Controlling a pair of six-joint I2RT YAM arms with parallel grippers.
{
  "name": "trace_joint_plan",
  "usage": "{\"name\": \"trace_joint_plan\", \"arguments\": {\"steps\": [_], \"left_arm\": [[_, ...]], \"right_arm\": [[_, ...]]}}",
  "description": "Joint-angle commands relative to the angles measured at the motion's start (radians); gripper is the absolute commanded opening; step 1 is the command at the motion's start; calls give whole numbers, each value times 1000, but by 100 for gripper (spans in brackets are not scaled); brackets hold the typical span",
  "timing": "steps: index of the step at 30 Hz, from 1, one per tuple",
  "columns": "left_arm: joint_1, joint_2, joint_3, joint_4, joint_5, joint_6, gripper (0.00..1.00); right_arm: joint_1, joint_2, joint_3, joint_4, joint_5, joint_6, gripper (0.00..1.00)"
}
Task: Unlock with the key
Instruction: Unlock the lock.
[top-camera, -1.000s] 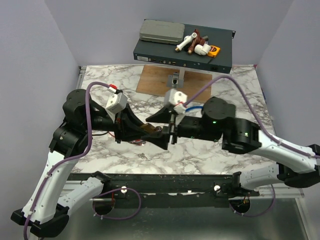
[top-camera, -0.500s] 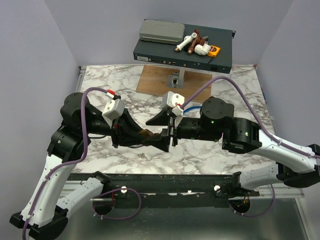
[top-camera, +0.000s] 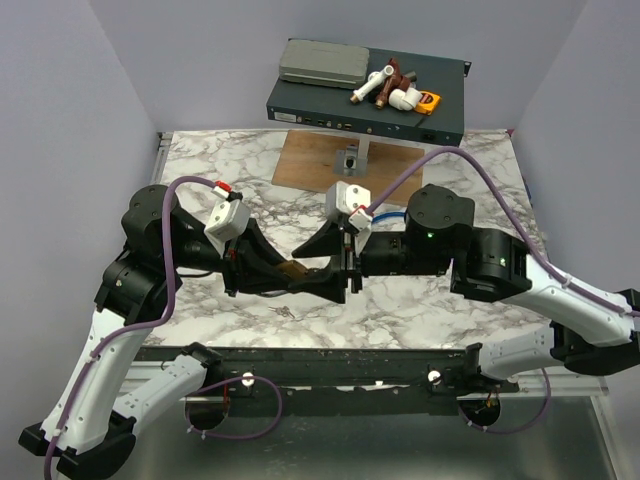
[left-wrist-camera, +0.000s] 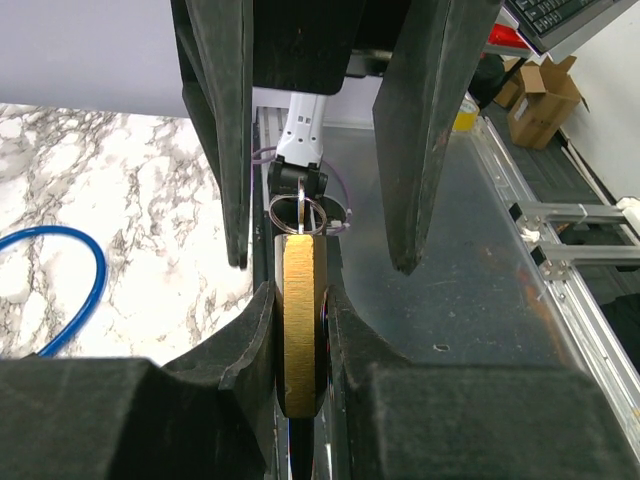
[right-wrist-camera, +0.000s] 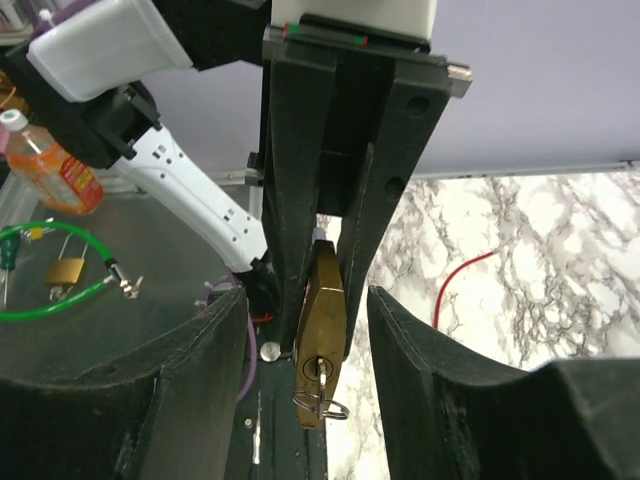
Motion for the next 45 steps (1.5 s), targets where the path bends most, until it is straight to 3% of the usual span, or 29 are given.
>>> {"name": "trace_joint_plan", "arguments": {"steps": [1,5,7,10,11,16,18,19,21,23,25,30,35,40,45], "left_arm": [[-6,-11,13,56,42,3,0],[-7,-9,15,60,40,3,0],[-6,-9,14,58,40,5,0],[-7,-8,12,53,43,11,0],[-8,-10,10,51,42,14,0],[-8,-1,18,35,26,32,3],[-8,14,36,3,8,57,33],[-7,24,44,-32,-11,84,42],[-8,40,55,-90,-65,141,49],[-8,52,65,-159,-121,231,69],[-6,65,79,-241,-178,314,77],[1,69,71,-398,-327,490,82],[54,39,-29,-395,-443,589,86],[139,58,-113,-383,-442,681,89],[170,87,-147,-401,-312,768,90]], "right_arm": [[-10,26,36,-63,-80,9,53],[-21,41,40,-65,-102,15,47],[-27,45,39,-64,-110,18,35],[-41,38,23,-42,-106,32,5],[-44,32,15,-31,-102,38,1],[-64,29,-1,-25,-71,77,1],[-81,35,-7,-20,-12,97,1],[-93,37,-14,-14,23,106,1],[-127,36,-38,7,59,125,1],[-160,31,-65,17,65,136,1],[-184,19,-98,31,56,149,1],[-217,-19,-154,47,34,153,1],[-246,-47,-183,45,1,154,1],[-256,-62,-197,52,-41,162,0],[-263,-68,-216,88,-71,182,1]]}}
